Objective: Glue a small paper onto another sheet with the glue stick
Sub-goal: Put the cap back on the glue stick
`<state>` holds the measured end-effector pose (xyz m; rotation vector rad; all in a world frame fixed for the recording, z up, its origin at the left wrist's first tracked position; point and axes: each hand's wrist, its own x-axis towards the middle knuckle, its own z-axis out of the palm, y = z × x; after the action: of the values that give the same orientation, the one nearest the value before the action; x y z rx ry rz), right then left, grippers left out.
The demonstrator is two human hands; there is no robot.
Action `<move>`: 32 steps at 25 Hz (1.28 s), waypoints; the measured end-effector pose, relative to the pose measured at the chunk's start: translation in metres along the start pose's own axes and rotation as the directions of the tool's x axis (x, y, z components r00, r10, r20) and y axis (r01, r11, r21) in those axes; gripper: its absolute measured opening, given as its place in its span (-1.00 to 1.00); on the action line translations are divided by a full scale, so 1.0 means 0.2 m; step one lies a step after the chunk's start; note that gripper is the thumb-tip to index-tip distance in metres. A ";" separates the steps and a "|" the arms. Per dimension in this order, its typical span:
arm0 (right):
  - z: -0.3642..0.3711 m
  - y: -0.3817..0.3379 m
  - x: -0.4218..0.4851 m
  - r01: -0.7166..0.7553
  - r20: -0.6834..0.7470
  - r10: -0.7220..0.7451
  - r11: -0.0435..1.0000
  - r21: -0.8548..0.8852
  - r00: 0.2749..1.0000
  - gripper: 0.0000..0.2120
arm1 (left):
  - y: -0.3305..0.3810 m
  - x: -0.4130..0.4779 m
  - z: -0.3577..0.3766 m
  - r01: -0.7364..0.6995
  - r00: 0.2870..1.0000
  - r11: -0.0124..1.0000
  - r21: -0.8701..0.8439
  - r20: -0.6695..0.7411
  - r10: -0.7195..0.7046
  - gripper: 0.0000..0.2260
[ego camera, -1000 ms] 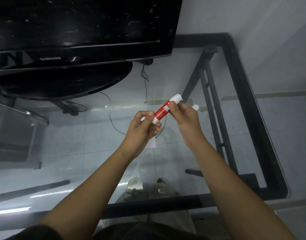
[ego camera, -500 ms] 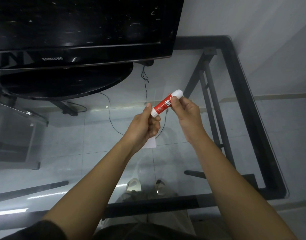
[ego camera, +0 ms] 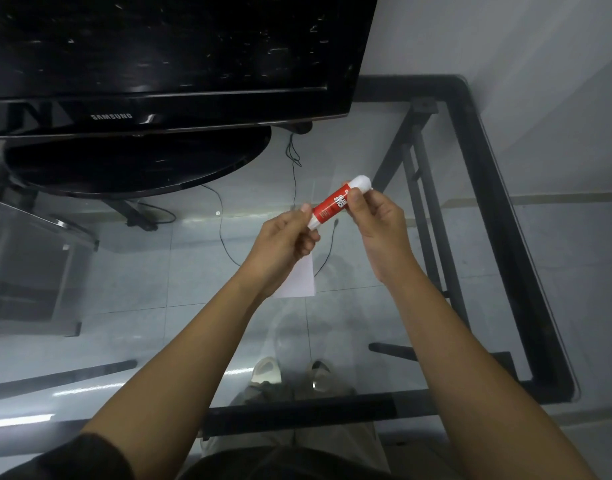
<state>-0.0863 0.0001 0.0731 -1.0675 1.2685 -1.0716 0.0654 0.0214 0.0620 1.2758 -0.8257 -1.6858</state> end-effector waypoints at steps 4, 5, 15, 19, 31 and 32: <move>0.02 0.00 0.00 -0.013 0.059 0.013 1.000 -0.002 0.998 -0.88 | 0.06 0.01 -0.01 0.536 0.841 0.815 -0.222 0.227 -0.491 -0.53; 0.03 0.00 0.00 -0.011 0.068 0.011 1.000 0.004 0.998 -0.87 | 0.08 0.01 -0.01 0.590 0.806 0.761 -0.271 0.264 -0.530 -0.51; 0.04 -0.02 0.01 -0.015 0.019 0.014 0.999 0.031 1.000 -0.85 | 0.02 -0.01 -0.02 -0.007 0.999 0.997 0.073 0.045 0.003 -0.67; 0.05 -0.03 0.02 0.004 0.049 -0.006 1.000 0.029 0.999 -0.82 | 0.10 0.00 -0.02 0.511 0.854 0.803 -0.307 0.290 -0.432 -0.54; 0.05 -0.02 0.01 0.003 -0.016 -0.003 1.000 0.006 1.000 -0.80 | 0.04 -0.03 -0.03 -0.066 0.998 0.995 0.069 0.006 0.066 -0.83; 0.05 -0.02 0.01 0.007 -0.012 -0.006 1.000 0.015 1.000 -0.81 | 0.04 -0.03 -0.03 -0.055 0.998 0.996 0.071 0.019 0.054 -0.79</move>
<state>-0.0757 -0.0030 0.0761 -1.0565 1.2653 -1.0918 0.0743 0.0239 0.0706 1.2773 -0.9307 -1.6393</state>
